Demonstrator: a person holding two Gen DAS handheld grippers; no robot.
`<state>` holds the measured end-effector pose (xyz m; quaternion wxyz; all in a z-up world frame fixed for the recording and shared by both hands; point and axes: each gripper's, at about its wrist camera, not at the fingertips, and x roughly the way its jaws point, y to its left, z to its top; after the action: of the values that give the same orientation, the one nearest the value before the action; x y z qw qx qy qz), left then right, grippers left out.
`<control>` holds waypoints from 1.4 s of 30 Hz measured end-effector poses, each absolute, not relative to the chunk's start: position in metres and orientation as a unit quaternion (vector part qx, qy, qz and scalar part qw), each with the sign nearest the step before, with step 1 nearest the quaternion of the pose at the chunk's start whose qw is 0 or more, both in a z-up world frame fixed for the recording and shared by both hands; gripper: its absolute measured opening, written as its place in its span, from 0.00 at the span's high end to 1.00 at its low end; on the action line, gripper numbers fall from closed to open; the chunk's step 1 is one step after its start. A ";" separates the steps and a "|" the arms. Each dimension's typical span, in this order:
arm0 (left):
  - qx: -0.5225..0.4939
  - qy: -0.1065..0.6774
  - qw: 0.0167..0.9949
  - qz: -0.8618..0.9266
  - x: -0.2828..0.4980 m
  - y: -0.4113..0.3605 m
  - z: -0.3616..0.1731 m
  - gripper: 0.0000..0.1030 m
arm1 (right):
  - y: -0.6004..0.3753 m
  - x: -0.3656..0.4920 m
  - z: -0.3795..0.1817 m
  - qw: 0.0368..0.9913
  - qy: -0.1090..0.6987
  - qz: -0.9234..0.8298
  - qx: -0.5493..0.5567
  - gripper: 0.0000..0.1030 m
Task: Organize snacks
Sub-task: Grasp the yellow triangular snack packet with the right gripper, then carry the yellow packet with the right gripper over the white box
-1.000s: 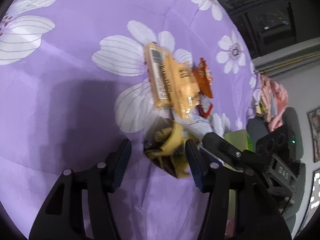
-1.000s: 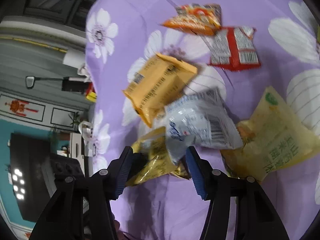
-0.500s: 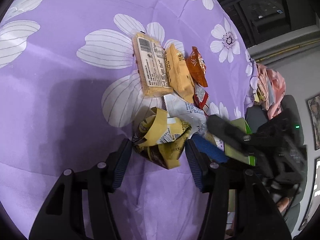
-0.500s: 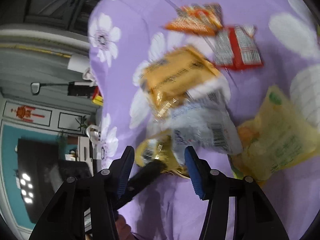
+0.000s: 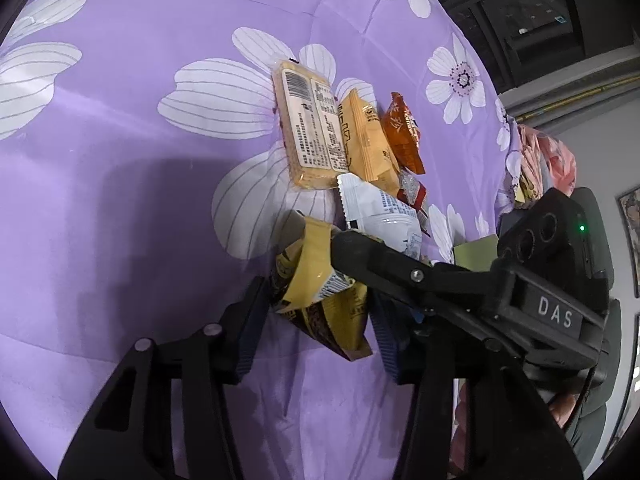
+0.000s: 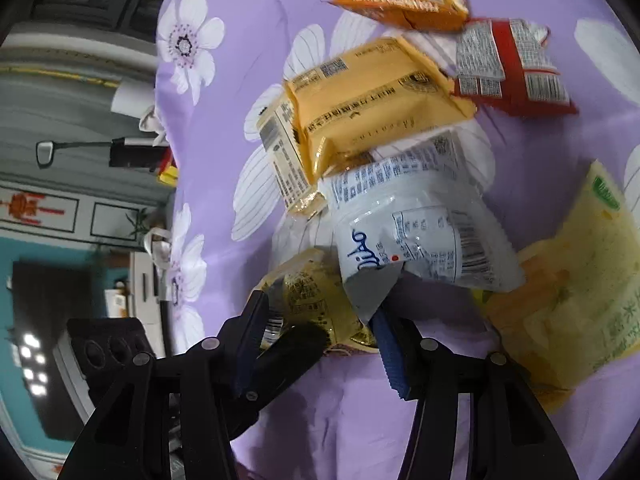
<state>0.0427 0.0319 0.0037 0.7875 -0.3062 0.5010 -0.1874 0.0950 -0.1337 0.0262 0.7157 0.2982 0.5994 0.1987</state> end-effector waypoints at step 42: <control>-0.143 0.382 0.850 -0.333 0.022 -0.135 0.127 0.71 | -0.294 0.023 0.130 0.821 0.372 0.160 0.403 0.46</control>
<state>0.0222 -0.1350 0.1273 0.8498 -0.1431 0.3823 -0.3335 0.0228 -0.2940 0.1299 0.8208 0.4029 0.3719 0.1602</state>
